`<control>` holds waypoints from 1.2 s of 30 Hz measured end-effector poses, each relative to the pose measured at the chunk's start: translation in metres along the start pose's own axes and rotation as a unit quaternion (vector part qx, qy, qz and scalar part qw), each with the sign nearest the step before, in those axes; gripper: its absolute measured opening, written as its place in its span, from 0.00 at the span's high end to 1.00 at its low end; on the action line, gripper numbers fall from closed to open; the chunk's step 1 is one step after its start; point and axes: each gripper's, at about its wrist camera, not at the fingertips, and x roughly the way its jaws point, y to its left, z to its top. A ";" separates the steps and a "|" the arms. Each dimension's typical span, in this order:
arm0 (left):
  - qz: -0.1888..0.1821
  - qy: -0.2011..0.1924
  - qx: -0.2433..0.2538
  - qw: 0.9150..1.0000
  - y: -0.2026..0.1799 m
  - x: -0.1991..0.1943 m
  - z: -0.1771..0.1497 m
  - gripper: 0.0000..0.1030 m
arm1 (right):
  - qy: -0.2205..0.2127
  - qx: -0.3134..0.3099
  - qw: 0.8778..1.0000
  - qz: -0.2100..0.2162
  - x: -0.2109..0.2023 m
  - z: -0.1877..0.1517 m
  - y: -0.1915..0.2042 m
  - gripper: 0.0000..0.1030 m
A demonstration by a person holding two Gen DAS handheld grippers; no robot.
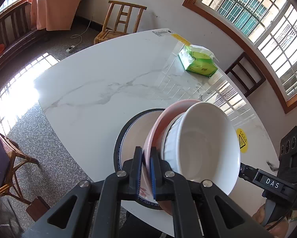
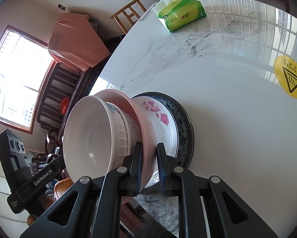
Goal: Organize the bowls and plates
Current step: 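Carry the nested bowls over the plate stack and lower them onto it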
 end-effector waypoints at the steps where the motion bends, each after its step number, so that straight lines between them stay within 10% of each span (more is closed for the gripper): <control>1: 0.001 0.001 0.000 1.000 0.001 0.001 0.000 0.95 | 0.001 0.000 1.000 0.000 0.001 0.000 0.000 0.85; 24: 0.005 0.014 0.006 1.000 0.007 0.018 -0.002 0.94 | 0.021 0.017 1.000 -0.004 0.016 0.003 -0.002 0.85; 36: 0.023 -0.084 0.052 0.995 0.009 0.013 -0.022 0.82 | -0.019 0.002 1.000 -0.014 0.014 0.000 -0.002 0.74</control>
